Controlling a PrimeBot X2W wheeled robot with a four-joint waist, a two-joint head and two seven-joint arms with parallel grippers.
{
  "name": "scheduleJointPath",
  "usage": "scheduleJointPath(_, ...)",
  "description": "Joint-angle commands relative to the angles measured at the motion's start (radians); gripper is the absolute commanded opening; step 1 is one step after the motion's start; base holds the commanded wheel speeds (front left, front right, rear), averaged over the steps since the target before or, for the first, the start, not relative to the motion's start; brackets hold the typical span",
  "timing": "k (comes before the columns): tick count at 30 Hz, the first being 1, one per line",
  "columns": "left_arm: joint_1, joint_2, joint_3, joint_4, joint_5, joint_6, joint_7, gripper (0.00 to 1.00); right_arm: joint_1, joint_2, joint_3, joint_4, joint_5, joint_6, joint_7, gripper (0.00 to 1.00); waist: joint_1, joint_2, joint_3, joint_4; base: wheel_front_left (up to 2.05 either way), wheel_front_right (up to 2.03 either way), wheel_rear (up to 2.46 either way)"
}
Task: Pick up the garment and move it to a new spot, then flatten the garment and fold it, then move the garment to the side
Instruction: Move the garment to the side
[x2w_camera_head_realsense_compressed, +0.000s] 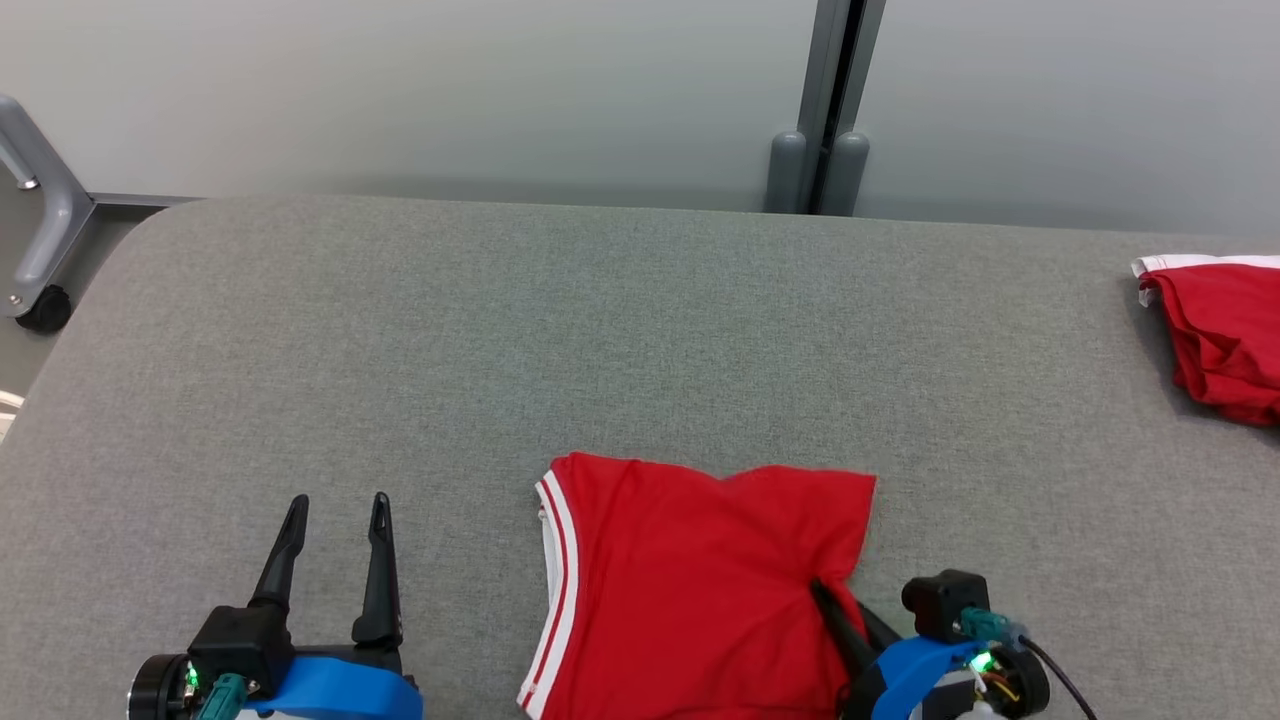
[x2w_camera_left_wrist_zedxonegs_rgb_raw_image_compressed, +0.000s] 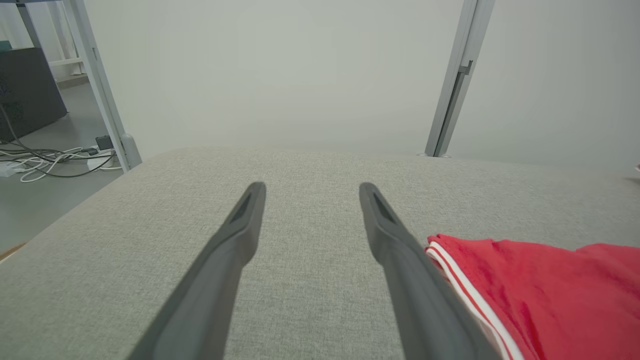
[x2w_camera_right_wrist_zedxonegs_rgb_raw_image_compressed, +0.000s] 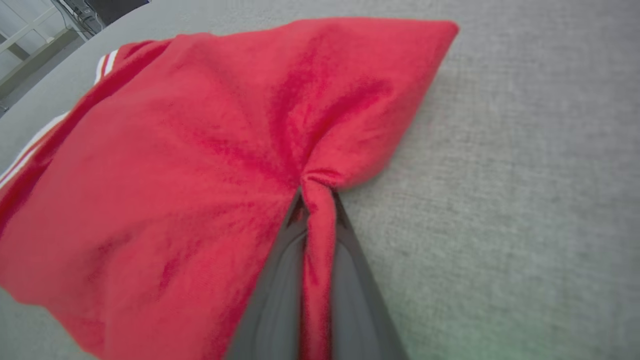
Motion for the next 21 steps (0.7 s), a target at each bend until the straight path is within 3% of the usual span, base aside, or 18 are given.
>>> scheduleJointPath(1,-0.015,0.001,0.001,0.000,-0.004,-0.006,-0.004,1.00,-0.033,-0.003,-0.015,0.012,-0.027,-0.001,-0.009,0.00,0.0000,0.0000,0.000,-0.002,0.00,0.00,0.00)
scheduleJointPath(11,-0.044,-0.003,0.003,-0.026,-0.010,-0.008,-0.004,1.00,-0.109,-0.061,-0.118,-0.014,-0.135,-0.001,-0.030,0.00,0.0000,0.0000,0.040,-0.045,0.00,0.00,0.00)
scheduleJointPath(21,-0.102,0.002,0.010,-0.060,-0.006,-0.013,-0.004,1.00,-0.118,-0.122,-0.244,-0.118,-0.182,-0.001,-0.033,0.00,0.0000,0.0000,0.145,-0.206,0.00,0.00,0.00)
